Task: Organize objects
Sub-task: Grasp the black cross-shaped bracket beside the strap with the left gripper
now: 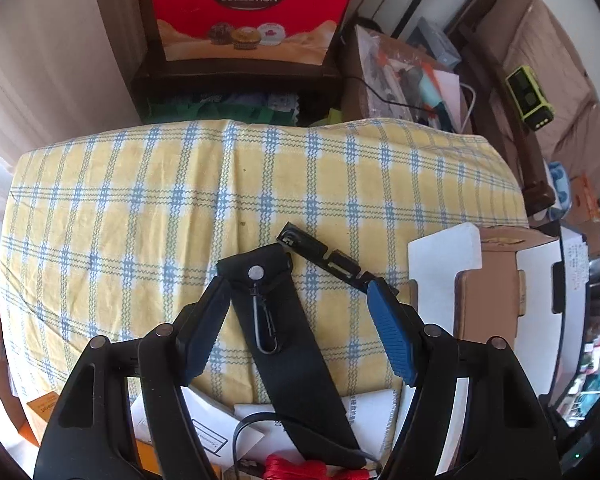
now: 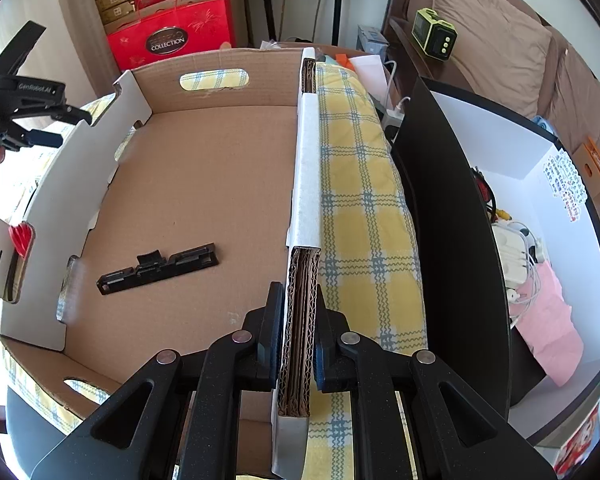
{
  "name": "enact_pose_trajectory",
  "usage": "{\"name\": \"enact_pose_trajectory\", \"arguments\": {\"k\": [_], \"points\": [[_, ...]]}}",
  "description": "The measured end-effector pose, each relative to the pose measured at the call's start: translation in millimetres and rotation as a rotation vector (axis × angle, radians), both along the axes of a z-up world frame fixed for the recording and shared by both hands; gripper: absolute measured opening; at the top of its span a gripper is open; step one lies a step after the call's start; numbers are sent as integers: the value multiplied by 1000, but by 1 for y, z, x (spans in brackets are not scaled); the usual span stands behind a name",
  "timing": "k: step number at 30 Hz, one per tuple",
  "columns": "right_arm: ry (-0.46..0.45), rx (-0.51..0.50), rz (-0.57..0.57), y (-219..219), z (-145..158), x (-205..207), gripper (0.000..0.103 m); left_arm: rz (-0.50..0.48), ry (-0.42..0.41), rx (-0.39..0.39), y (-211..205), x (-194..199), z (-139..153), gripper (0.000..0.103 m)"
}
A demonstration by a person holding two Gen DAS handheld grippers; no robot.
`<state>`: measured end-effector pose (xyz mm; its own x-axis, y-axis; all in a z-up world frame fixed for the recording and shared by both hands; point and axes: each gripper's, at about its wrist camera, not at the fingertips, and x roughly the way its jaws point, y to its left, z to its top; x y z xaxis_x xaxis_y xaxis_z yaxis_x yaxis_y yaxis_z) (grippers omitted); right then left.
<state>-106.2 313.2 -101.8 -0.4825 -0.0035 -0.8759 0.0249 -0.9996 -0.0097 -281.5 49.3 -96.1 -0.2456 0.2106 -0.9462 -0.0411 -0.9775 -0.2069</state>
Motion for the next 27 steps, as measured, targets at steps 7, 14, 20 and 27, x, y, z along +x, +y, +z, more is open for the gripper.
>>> {"name": "enact_pose_trajectory", "arguments": {"k": [7, 14, 20, 27], "points": [[-1, 3, 1, -1, 0, 0, 11, 1, -16, 18, 15, -14, -6, 51], [-1, 5, 4, 0, 1, 1, 11, 13, -44, 62, 21, -22, -15, 41], [-2, 7, 3, 0, 2, 2, 11, 1, -33, 25, 29, -25, -15, 26], [-3, 7, 0, -1, 2, 1, 11, 5, -20, -17, 41, -33, -15, 33]]}}
